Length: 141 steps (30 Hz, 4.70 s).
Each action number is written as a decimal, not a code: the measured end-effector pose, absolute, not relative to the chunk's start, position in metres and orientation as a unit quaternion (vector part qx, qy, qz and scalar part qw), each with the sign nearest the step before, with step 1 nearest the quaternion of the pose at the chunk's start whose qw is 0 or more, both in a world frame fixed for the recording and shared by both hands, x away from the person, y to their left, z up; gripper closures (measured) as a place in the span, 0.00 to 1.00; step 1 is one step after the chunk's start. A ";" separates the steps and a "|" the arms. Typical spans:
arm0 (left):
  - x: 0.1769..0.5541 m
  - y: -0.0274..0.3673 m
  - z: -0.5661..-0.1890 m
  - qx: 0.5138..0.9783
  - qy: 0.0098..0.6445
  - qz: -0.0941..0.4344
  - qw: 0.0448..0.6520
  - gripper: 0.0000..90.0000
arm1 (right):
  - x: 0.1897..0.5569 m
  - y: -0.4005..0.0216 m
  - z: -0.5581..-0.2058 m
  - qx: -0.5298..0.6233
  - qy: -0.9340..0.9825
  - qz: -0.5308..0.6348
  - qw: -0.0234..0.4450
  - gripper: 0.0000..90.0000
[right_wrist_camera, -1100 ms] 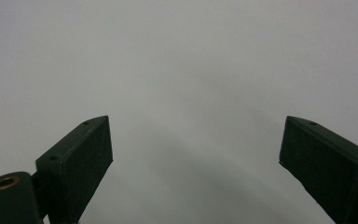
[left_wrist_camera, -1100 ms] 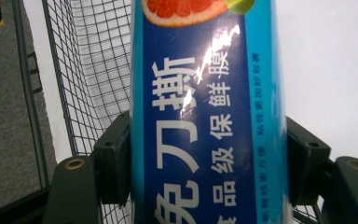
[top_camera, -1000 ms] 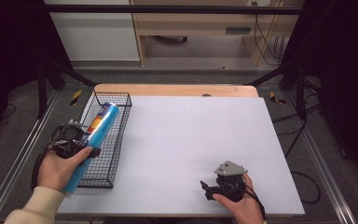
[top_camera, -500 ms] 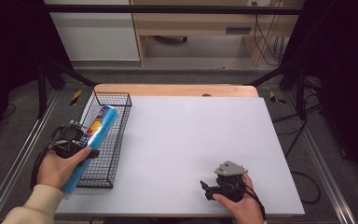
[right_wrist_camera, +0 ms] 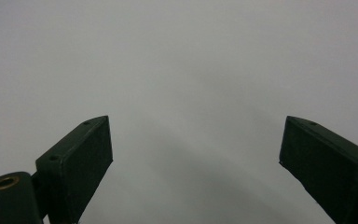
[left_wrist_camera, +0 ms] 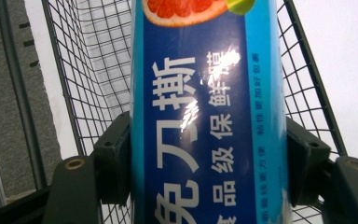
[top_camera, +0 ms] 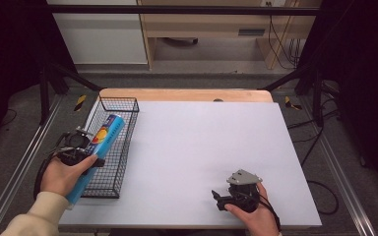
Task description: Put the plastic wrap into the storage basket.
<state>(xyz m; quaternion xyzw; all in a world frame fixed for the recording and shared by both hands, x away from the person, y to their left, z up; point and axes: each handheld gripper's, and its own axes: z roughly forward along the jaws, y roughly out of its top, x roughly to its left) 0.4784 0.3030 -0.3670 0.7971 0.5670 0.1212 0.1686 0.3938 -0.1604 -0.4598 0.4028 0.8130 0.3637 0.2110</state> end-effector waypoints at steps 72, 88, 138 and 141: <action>0.525 0.292 -0.387 0.826 0.561 0.034 0.041 0.35 | 0.394 -0.160 -0.462 0.404 0.816 0.359 0.206 0.11; 0.525 0.289 -0.387 0.830 0.555 0.039 0.035 0.34 | 0.394 -0.160 -0.462 0.402 0.817 0.358 0.207 0.11; 0.436 0.128 -0.389 0.841 0.335 0.189 0.380 0.08 | 0.396 -0.172 -0.463 0.426 0.800 0.343 0.249 0.08; 0.434 0.119 -0.406 0.845 0.328 0.190 0.377 0.08 | 0.396 -0.171 -0.463 0.428 0.801 0.337 0.250 0.08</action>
